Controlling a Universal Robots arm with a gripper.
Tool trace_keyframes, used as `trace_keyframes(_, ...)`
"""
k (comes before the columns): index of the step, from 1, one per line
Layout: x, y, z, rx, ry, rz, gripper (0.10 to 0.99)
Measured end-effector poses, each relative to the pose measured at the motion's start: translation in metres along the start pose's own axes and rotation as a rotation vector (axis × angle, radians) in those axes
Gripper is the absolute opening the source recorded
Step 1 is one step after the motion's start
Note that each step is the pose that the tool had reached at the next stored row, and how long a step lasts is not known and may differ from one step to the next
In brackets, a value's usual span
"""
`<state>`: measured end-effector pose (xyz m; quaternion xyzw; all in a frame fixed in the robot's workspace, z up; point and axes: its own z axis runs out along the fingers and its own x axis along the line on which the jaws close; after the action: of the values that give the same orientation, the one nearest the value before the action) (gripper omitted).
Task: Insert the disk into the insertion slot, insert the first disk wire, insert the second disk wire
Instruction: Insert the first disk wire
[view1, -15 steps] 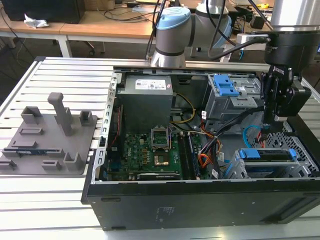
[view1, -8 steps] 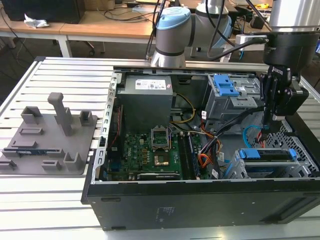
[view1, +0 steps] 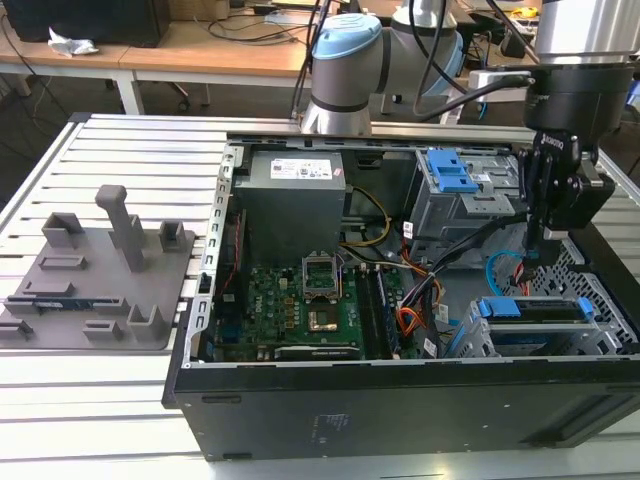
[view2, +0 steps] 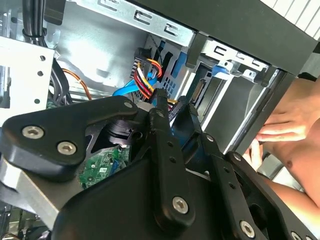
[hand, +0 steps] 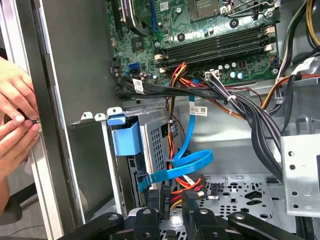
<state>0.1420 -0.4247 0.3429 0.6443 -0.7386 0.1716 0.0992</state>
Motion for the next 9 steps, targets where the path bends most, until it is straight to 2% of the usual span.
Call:
trace_keyframes(2, -0.0010, 0.0002, 0.0006, 0.004, 0.0054, -0.006, 0.173)
trace_keyframes(5, -0.0012, 0.0003, 0.0010, 0.006, 0.0162, -0.007, 0.169)
trace_keyframes(9, -0.0015, -0.0011, 0.0012, 0.005, 0.0181, -0.008, 0.169)
